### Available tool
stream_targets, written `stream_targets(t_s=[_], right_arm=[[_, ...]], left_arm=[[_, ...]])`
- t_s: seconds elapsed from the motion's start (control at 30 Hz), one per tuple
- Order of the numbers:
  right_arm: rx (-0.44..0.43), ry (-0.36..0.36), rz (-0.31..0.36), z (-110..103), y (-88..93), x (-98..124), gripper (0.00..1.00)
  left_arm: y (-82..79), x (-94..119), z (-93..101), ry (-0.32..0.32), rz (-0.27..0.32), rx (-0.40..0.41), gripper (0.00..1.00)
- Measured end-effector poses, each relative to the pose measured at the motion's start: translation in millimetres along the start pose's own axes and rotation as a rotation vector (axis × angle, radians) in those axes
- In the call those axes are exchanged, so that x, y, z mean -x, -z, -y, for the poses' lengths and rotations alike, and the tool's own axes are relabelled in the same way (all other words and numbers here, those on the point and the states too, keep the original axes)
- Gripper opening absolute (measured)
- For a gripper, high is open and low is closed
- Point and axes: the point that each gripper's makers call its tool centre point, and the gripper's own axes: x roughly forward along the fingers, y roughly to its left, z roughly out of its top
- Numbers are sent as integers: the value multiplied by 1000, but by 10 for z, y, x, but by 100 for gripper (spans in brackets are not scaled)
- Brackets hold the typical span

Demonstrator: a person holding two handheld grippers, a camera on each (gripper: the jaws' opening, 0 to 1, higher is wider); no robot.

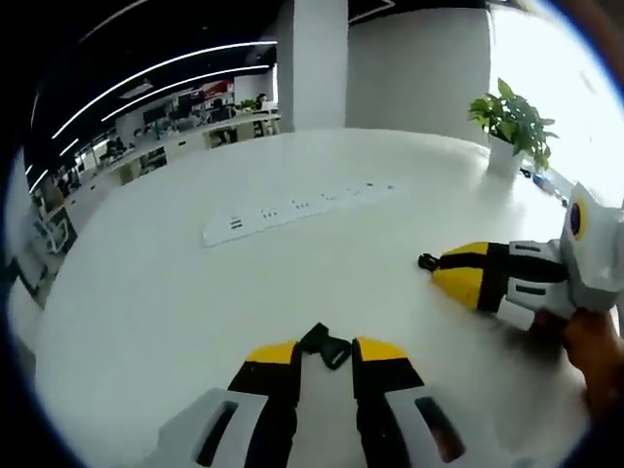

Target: Snap the two parts of the plastic buckle together until the buckle closes and remains connected.

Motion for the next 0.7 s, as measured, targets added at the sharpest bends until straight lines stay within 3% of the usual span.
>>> stream_targets(t_s=[0.23, 0.3, 0.4, 0.43, 0.53, 0.7], right_arm=[[5, 1, 1, -1, -1, -7, 12], [4, 1, 1, -6, 2, 8, 12], [4, 1, 2, -3, 5, 11, 12], [3, 1, 1, 0, 6, 10, 12], [3, 0, 1, 4, 9, 13, 12], [10, 1, 2, 3, 15, 12, 12]], left_arm=[[35, 83, -116, 19, -3, -95, 20], [30, 101, -106, 37, 0, -161, 20], [31, 70, 76, 161, -5, -287, 20], [33, 65, 166, 219, -3, -373, 20], [52, 126, 219, 278, -13, -540, 20], [61, 141, 64, 352, -80, -673, 20]])
